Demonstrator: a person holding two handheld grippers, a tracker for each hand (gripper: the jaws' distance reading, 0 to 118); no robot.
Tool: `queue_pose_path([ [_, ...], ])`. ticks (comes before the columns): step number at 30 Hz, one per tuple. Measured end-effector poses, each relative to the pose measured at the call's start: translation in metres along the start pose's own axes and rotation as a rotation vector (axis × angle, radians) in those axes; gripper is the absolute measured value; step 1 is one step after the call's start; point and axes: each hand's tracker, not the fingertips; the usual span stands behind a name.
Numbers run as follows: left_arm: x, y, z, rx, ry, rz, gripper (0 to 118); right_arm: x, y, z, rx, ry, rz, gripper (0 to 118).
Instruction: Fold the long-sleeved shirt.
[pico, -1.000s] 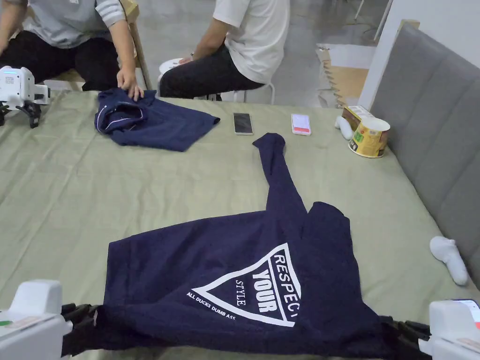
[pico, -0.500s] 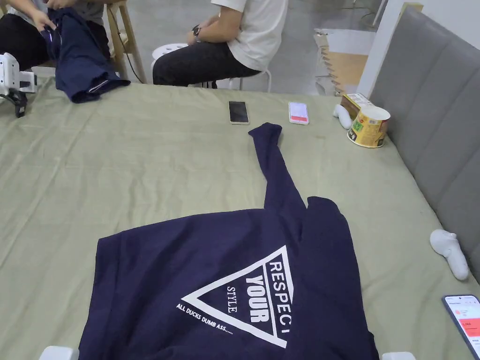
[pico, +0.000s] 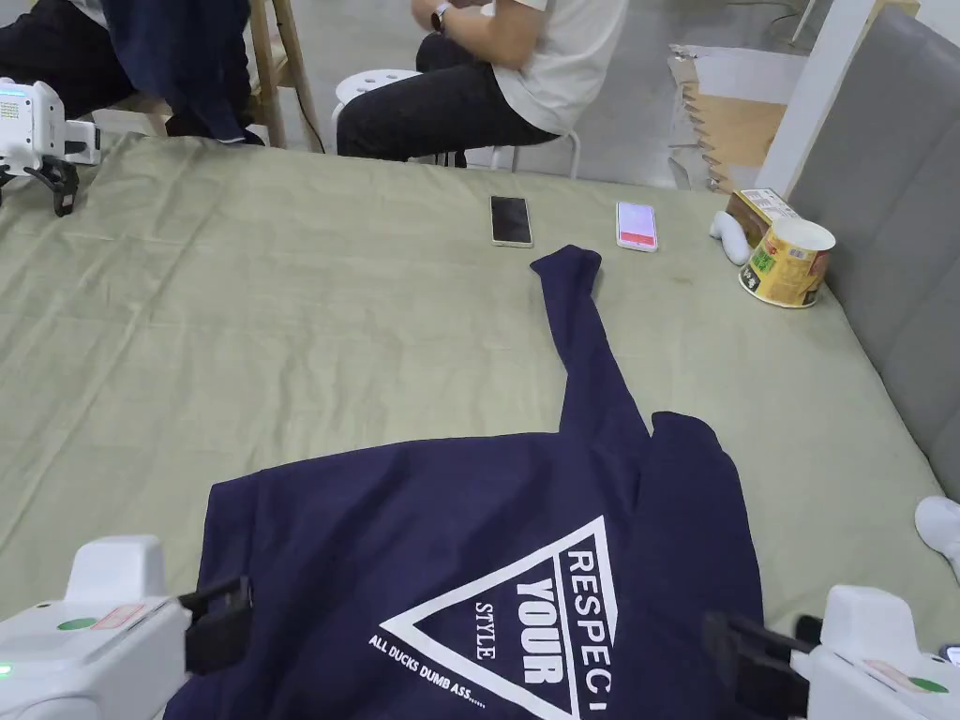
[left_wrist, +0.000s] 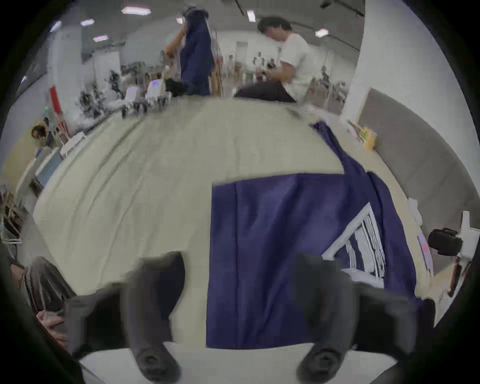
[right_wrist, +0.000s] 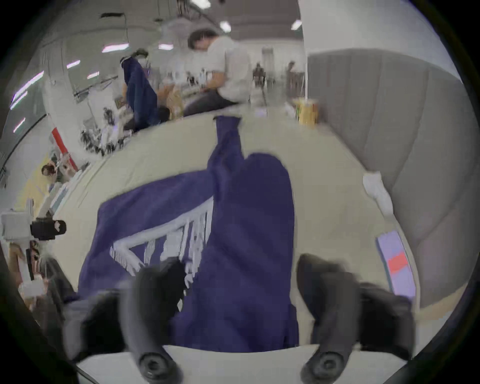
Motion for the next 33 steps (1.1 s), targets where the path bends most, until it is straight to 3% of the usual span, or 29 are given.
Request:
queue_pose_path([
  [2, 0.017, 0.013, -0.024, 0.045, -0.002, 0.004, 27, -0.008, 0.012, -0.024, 0.055, -0.013, -0.029, 8],
  [3, 0.023, 0.019, -0.035, 0.050, 0.007, 0.014, 8, -0.014, 0.017, -0.034, 0.077, -0.036, -0.020, 0],
  [8, 0.049, 0.057, -0.096, -0.003, -0.082, 0.054, 4, -0.026, 0.079, -0.116, 0.065, 0.037, -0.003, 1],
  [9, 0.053, 0.064, -0.106, 0.017, -0.067, 0.023, 4, -0.027, 0.097, -0.137, 0.061, 0.042, -0.011, 18],
  [10, 0.059, 0.071, -0.117, 0.014, -0.075, 0.018, 4, -0.027, 0.119, -0.163, 0.045, 0.065, -0.017, 73],
  [11, 0.064, 0.077, -0.126, 0.016, -0.089, 0.013, 4, -0.029, 0.145, -0.193, 0.011, 0.075, -0.019, 114],
  [13, 0.073, 0.087, -0.142, 0.026, -0.095, 0.008, 4, -0.041, 0.192, -0.235, 0.013, 0.090, -0.027, 114],
  [15, 0.081, 0.093, -0.156, 0.028, -0.121, 0.017, 4, -0.046, 0.238, -0.289, -0.004, 0.052, 0.014, 115],
  [18, 0.089, 0.100, -0.179, 0.026, -0.149, -0.007, 4, -0.056, 0.300, -0.362, -0.030, 0.060, -0.025, 115],
  [22, 0.100, 0.105, -0.207, 0.035, -0.119, -0.110, 4, -0.051, 0.329, -0.461, -0.077, -0.112, -0.017, 112],
  [24, 0.101, 0.108, -0.216, 0.034, -0.125, -0.108, 4, -0.056, 0.328, -0.475, -0.130, -0.139, -0.017, 100],
  [25, 0.100, 0.111, -0.220, 0.033, -0.136, -0.106, 4, -0.059, 0.326, -0.485, -0.146, -0.122, -0.013, 77],
  [26, 0.100, 0.113, -0.224, 0.034, -0.140, -0.100, 4, -0.062, 0.322, -0.493, -0.211, -0.092, 0.006, 64],
  [27, 0.101, 0.115, -0.226, 0.033, -0.142, -0.098, 4, -0.051, 0.316, -0.502, -0.265, -0.058, -0.018, 64],
  [29, 0.100, 0.118, -0.229, 0.029, -0.145, -0.090, 4, -0.050, 0.318, -0.494, -0.211, -0.062, 0.015, 62],
  [30, 0.102, 0.119, -0.229, 0.022, -0.132, -0.109, 4, -0.049, 0.320, -0.489, -0.216, -0.060, 0.002, 53],
  [31, 0.103, 0.118, -0.228, 0.029, -0.111, -0.163, 4, -0.049, 0.321, -0.477, -0.186, -0.084, 0.001, 2],
  [32, 0.103, 0.117, -0.224, 0.036, -0.091, -0.164, 4, -0.049, 0.327, -0.458, -0.104, -0.152, -0.023, 1],
  [33, 0.103, 0.118, -0.220, 0.029, -0.107, -0.154, 4, -0.045, 0.332, -0.444, -0.088, -0.117, -0.033, 1],
])
